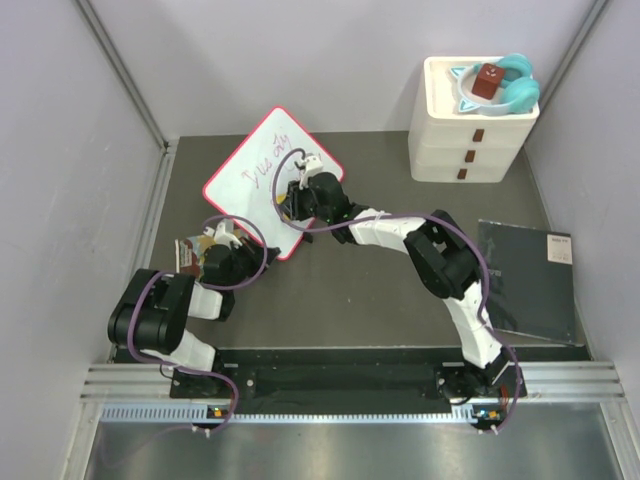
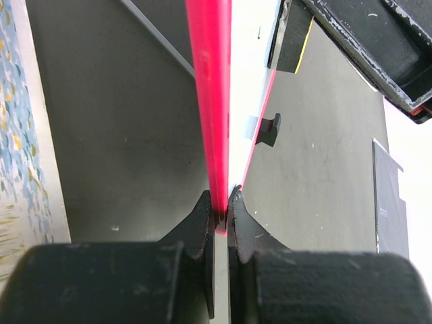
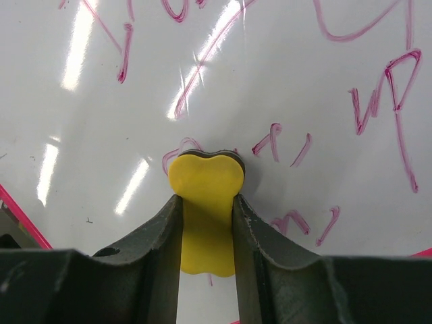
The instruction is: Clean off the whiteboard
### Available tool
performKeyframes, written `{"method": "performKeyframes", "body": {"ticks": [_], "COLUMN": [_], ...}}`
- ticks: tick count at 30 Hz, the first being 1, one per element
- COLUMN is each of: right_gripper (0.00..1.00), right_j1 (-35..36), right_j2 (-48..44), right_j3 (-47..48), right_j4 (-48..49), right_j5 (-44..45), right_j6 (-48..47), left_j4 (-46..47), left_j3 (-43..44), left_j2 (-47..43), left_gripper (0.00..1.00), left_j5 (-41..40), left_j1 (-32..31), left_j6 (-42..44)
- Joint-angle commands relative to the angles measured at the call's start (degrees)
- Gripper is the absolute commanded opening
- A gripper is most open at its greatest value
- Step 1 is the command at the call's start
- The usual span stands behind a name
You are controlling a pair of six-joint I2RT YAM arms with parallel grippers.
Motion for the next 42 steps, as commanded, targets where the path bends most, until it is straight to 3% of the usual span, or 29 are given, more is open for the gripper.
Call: {"method": "performKeyframes", "body": {"ticks": [1,5,10,15,17,20,24,28,42], "right_gripper": [0.00,0.00,0.00,0.00,0.00,0.00,0.00,0.00,0.00], "right_j1": [2.8,3.7,4.6,4.1,3.2,-0.9,-7.4,-11.1,-0.6], "right_j2": [2.2,0.1,-1.5,-0.9,-0.6,-0.2,-0.1,0.0,1.4], "right_j3": [-3.6,-8.7,-9.7,-7.1,-6.0,-7.2,-9.6,-9.3,0.8], "right_j4": [-1.1,0.9,-1.8,-7.2,-8.3,-6.0,0.5,-0.7,-7.7], "right_j5": [-5.0,-3.8,4.3,21.4,23.6,20.5,7.5,2.9,-3.0], "right_j6": [4.4,5.6,5.9,7.5,8.9,11.4,16.2,19.0,11.1], "left_j4": [-8.3,-8.3,-8.3,-8.2,-8.2,-7.9,-7.1,-7.1,-7.0], "left_j3": [-0.8,-0.8,-0.8,-0.9,-1.0,-1.0,-1.3,-1.1,-1.3], "left_j2": [1.6,1.5,1.6,1.3,1.3,1.3,1.3,1.6,1.6], "left_gripper": [0.00,0.00,0.00,0.00,0.00,0.00,0.00,0.00,0.00], "left_j5": [-1.2,-1.1,-1.1,-0.9,-0.9,-0.6,-0.1,0.0,0.5], "left_j1": [-0.9,-0.8,-0.9,-0.9,-0.8,-0.9,-0.9,-0.9,-0.8], "left_j6": [3.4,3.4,3.4,3.4,3.4,3.6,3.6,3.7,3.7]}}
